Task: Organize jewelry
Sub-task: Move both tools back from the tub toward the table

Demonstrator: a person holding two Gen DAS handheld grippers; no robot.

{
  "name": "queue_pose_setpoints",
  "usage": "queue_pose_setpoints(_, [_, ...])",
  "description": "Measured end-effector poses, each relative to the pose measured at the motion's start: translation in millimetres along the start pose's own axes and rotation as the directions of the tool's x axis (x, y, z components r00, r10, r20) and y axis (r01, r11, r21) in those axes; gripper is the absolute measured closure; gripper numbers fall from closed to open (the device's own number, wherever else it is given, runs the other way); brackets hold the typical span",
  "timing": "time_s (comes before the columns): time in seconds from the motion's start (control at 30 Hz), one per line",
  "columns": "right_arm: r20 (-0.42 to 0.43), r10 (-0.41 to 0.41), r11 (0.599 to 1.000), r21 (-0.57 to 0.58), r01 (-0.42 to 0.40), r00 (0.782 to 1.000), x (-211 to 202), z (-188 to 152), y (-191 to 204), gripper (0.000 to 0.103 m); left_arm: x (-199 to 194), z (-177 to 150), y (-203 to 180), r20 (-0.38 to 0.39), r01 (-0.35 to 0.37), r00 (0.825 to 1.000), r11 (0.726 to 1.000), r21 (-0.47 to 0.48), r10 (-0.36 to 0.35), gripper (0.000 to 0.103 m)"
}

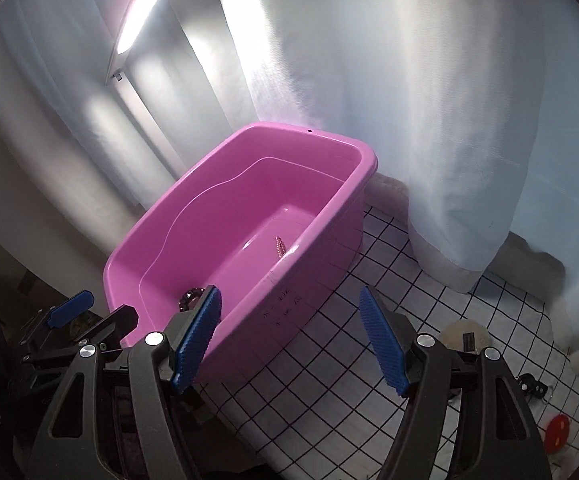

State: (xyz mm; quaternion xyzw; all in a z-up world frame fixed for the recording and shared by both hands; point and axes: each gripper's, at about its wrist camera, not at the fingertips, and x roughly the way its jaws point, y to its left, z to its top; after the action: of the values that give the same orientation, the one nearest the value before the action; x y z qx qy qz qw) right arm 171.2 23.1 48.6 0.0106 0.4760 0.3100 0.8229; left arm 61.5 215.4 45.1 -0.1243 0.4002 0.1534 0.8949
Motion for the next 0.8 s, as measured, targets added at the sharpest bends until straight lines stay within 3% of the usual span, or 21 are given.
queue_pose_setpoints(0.27, [-0.002,-0.144,0.971,0.195,0.142,0.99,-80,-103,-96,0.035,-20,-49,-70,-0.033,0.099,0.995,0.989,0.107,-0.096,0.007])
queue_pose_setpoints(0.47, [-0.018,-0.228,0.93,0.292,0.223,0.974,-127,-184,-140,0.035,-25,-95,-111,-0.104,0.164,0.983,0.974,0.159,-0.149,0.007])
queue_pose_setpoints(0.8, [-0.042,-0.277,0.894,0.354,0.274,0.96,-152,-284,-172,0.035,-8,-176,-132,-0.221,0.125,0.972,0.974,0.187,-0.082,0.007])
